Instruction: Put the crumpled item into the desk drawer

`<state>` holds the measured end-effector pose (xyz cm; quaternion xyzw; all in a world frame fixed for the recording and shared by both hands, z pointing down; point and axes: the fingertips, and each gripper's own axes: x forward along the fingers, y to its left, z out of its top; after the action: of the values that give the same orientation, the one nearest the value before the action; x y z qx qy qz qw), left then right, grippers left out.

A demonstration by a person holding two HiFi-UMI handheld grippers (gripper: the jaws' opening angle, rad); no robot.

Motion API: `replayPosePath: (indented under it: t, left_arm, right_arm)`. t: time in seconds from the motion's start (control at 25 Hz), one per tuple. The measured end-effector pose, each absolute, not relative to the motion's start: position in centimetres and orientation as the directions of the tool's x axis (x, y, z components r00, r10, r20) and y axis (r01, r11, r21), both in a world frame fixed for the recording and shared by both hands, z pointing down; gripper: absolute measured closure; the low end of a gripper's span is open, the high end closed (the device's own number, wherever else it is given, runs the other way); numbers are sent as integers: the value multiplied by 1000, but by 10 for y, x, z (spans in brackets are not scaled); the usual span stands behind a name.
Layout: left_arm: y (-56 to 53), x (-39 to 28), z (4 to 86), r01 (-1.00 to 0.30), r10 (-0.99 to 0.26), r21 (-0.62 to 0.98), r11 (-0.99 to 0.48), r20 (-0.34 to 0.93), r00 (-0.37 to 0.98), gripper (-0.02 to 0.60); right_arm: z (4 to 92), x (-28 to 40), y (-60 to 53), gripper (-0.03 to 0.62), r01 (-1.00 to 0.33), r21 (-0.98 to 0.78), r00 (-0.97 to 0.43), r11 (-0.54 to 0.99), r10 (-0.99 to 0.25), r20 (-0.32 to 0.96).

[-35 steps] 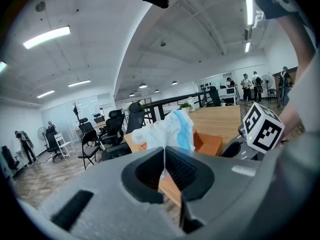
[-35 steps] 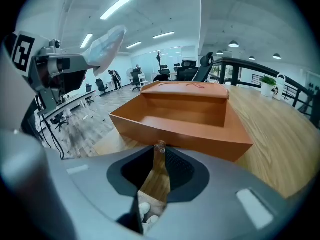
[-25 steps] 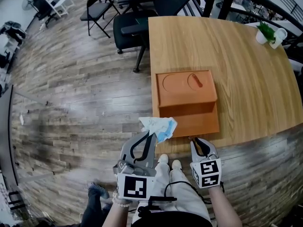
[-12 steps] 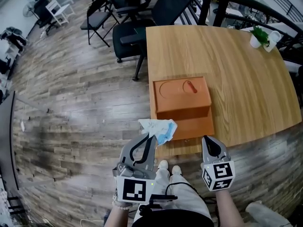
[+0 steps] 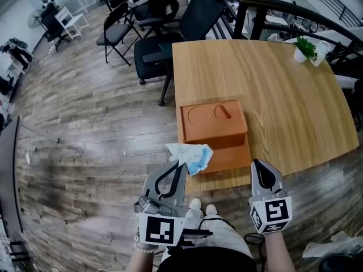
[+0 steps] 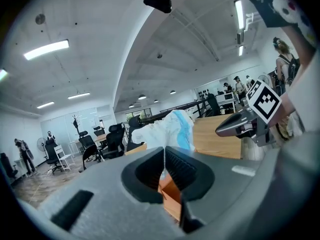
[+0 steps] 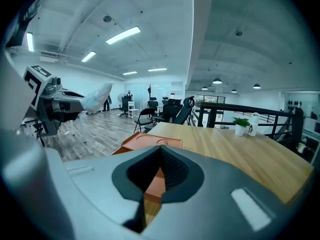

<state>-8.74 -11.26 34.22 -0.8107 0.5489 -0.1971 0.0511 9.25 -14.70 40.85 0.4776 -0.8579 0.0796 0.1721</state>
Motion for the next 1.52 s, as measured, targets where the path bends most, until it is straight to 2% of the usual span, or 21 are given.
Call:
replayPosePath:
  t: [0.64,0.88,1.24,1.52]
  left_arm:
    - [-112,-79,317,-860,-912,-315,-401,220,345,568]
    - [-120,-70,328,-855,-903,-309,-417,245,352,568]
    - [-140,-46,370,-829,-852,-253,-499,317,416,568]
    - [-159,-21,426,-736,-725,-215,-642,484,491,568]
  right_arm:
    - [375,113,-146,597,-875,31,-450,482,-837,313]
    - [378,116,-149,597,-872,28,-456,490,-831,318]
    - [381,129,-146,597,-888,27,-427,460,-842,329]
    - [388,143,-141,597,-909,20,-383,416,-854,352]
